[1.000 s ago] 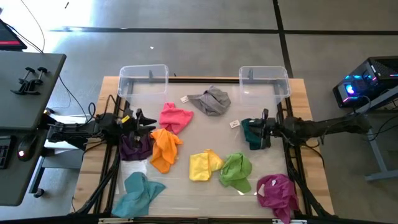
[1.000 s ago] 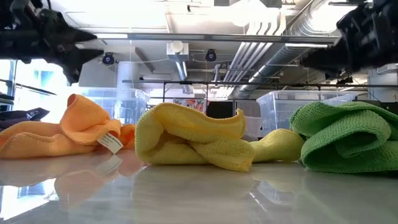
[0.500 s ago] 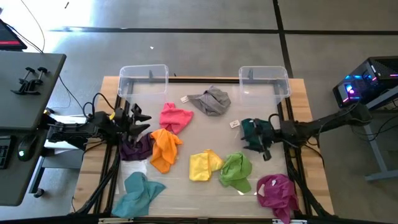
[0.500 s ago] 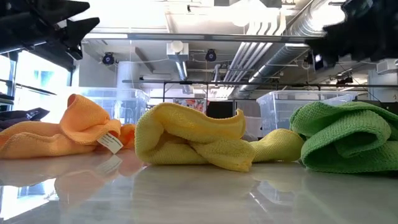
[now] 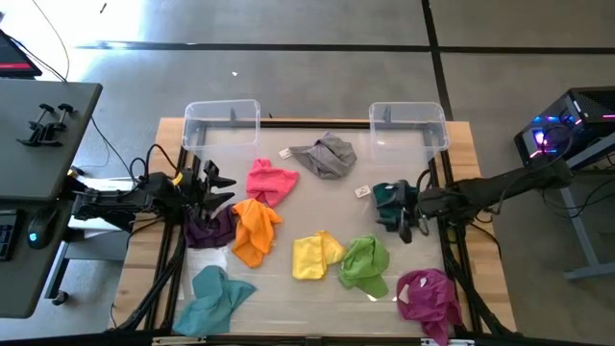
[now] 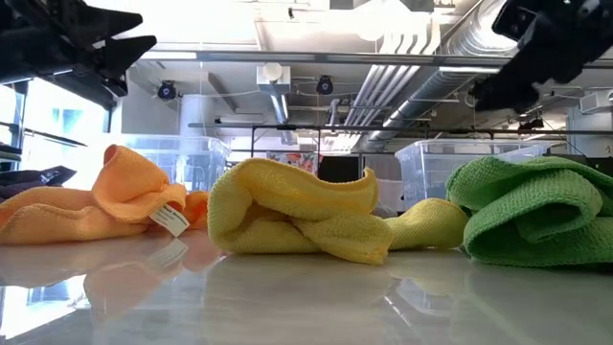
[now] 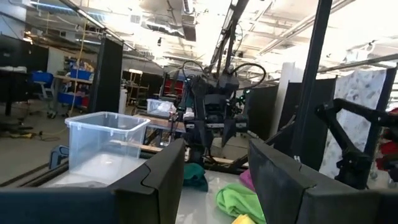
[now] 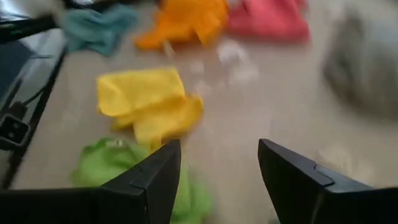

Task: Sort towels by color in basket
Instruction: Put the dark green kitchen towel into the right transparent bin

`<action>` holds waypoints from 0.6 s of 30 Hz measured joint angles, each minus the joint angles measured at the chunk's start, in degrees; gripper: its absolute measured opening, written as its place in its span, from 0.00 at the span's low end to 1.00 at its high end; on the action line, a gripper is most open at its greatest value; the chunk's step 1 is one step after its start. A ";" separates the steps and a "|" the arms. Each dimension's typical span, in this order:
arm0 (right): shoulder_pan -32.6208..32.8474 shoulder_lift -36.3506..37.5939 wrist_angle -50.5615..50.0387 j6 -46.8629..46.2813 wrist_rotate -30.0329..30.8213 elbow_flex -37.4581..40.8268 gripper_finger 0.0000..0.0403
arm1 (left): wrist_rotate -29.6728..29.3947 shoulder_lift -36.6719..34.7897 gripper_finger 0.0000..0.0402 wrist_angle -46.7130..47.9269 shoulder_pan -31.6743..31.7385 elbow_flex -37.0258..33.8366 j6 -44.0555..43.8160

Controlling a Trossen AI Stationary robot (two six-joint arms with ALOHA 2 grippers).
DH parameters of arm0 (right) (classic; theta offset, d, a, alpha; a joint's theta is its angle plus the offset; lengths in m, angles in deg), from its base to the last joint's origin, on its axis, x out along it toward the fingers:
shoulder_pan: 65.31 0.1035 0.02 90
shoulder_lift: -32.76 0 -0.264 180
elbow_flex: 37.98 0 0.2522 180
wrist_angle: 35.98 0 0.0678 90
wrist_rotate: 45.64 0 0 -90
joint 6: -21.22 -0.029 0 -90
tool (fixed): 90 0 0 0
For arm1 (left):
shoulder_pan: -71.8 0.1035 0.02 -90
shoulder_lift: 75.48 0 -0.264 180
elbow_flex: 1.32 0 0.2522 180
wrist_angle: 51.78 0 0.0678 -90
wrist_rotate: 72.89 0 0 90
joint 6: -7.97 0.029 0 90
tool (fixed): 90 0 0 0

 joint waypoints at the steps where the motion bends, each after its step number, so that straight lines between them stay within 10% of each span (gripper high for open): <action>1: 0.00 -0.67 -4.94 -4.14 0.09 -2.18 0.52 | 0.00 0.00 0.40 0.02 0.00 0.00 -0.02; 18: -1.31 -19.24 -22.45 -12.52 4.84 -5.61 0.52 | -1.57 0.00 0.40 -4.16 0.00 0.00 4.26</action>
